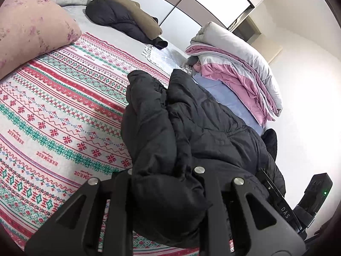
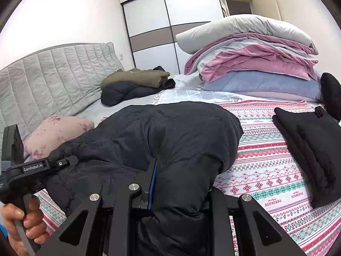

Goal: Fold large clothes

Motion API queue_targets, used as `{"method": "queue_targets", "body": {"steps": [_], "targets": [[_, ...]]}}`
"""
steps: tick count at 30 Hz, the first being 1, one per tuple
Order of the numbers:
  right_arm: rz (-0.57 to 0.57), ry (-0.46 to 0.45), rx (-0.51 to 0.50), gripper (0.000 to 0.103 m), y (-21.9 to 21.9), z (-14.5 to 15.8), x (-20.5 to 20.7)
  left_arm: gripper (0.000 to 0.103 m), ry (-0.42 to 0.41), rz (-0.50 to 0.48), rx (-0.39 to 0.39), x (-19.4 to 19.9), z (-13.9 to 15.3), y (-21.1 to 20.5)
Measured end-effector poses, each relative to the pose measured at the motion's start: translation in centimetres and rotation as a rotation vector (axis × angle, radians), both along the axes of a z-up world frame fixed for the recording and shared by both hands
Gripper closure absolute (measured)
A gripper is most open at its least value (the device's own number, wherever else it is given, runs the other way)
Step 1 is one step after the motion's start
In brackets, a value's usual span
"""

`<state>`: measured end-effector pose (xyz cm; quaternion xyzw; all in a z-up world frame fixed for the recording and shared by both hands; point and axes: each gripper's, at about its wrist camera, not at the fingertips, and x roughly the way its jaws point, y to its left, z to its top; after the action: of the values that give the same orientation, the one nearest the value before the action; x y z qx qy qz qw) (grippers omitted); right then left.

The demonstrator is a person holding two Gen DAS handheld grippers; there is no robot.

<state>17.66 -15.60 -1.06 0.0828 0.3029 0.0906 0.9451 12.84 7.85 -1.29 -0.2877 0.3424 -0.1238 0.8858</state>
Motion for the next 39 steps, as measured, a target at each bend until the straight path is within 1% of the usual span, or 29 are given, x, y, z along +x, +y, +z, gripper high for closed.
{"method": "queue_targets", "body": {"steps": [4,8,14,18,24,27,30,34,36,39], "targets": [[-0.002,-0.02,-0.008,0.08,0.5,0.4,-0.2,0.083,-0.013,0.003,-0.021,-0.1,0.4,0.9],[0.008,-0.041,-0.009,0.08,1.3,0.7,0.2,0.083,-0.045,0.01,-0.008,-0.1,1.1,2.0],[0.009,-0.061,-0.053,0.081,2.9,0.8,0.4,0.083,-0.03,0.015,-0.035,0.5,0.8,3.3],[0.01,-0.061,-0.064,0.081,3.6,0.6,1.0,0.083,-0.033,0.015,-0.016,0.7,0.9,3.9],[0.015,-0.065,-0.081,0.081,4.8,0.6,1.8,0.083,-0.026,0.027,-0.01,1.3,1.2,4.9],[0.02,-0.072,-0.084,0.081,5.6,0.7,2.3,0.083,-0.035,0.037,0.018,1.6,1.8,5.7],[0.029,-0.09,-0.086,0.081,6.8,1.2,2.8,0.083,-0.061,0.049,0.029,1.9,2.9,7.0],[0.045,-0.15,-0.089,0.081,9.7,3.2,3.9,0.083,-0.095,0.075,0.047,2.7,4.9,9.7],[0.056,-0.187,-0.082,0.081,11.4,4.6,4.8,0.083,-0.112,0.084,0.056,3.7,6.9,11.8],[0.085,-0.245,-0.043,0.081,15.1,7.2,6.5,0.083,-0.198,0.123,0.108,4.7,12.4,16.5]]}}
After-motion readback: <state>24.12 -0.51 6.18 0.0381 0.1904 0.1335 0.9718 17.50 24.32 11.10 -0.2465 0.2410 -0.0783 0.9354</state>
